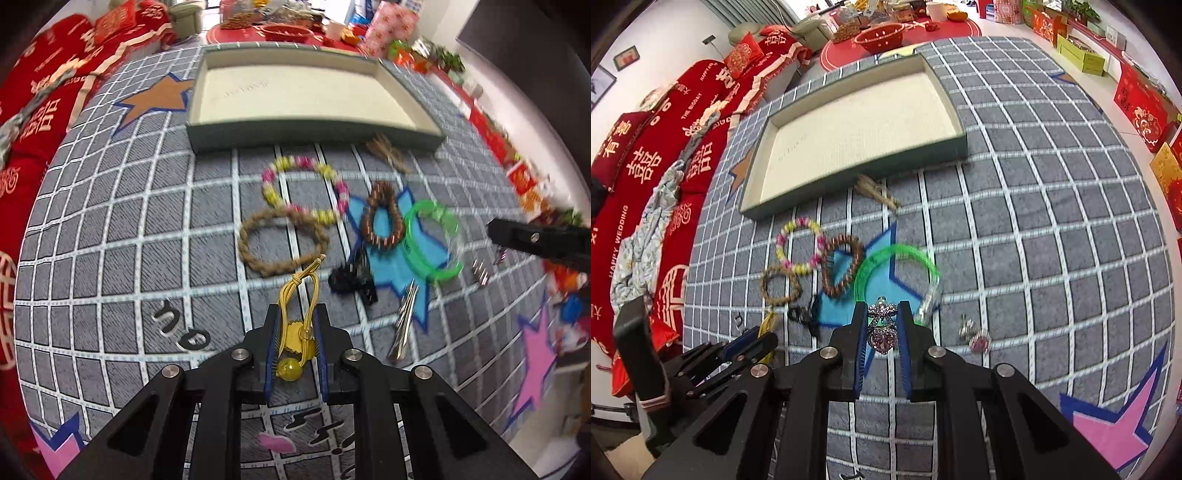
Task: Organize jewelry
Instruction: 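Carry both items into the tray and open both tools to release them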
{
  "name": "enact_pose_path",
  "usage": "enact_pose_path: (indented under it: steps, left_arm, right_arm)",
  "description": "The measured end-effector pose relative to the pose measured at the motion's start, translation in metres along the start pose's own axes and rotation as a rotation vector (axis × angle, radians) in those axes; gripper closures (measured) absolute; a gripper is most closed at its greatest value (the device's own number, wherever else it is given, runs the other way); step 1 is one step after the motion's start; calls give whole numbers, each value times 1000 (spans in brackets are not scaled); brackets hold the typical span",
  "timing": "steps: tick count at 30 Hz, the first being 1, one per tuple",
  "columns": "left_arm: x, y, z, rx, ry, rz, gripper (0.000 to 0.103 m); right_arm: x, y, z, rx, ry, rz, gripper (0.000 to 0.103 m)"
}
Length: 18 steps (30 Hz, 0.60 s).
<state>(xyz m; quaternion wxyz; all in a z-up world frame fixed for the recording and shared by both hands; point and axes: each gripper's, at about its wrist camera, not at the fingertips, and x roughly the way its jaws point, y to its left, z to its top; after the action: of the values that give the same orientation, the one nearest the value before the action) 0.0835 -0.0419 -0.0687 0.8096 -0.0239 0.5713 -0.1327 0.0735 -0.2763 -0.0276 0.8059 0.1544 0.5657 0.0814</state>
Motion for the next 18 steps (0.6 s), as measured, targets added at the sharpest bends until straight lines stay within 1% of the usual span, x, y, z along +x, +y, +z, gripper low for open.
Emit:
enact_pose_path:
  steps: [5,6,7,12,13,16,18]
  left_arm:
    - [-15,-1,31,-16,-57,-16,73]
    - [-17,-4,42,-15,-73,-20,73]
    - [-19,3,48,-14,-83,-21,73]
    - [-21,8,89,-17,-130,-6,73]
    - [-25,19,91,-23,-134,-8,73]
    - [-16,23,113,-45,-143,-5,73]
    - [-6,24,127,-44,-147,21,73]
  right_arm:
    - [-2,1,28,0,-24,15,86]
    - [-3,1,34,-3,-30,17,86]
    - [-3,2,42,-6,-36,20,86]
    - [3,4,80,-21,-57,19,86]
    - [5,5,85,-24,-58,18,86]
    - [15,5,106,-33,-58,11,86]
    - [24,5,119,-45,-55,0,86]
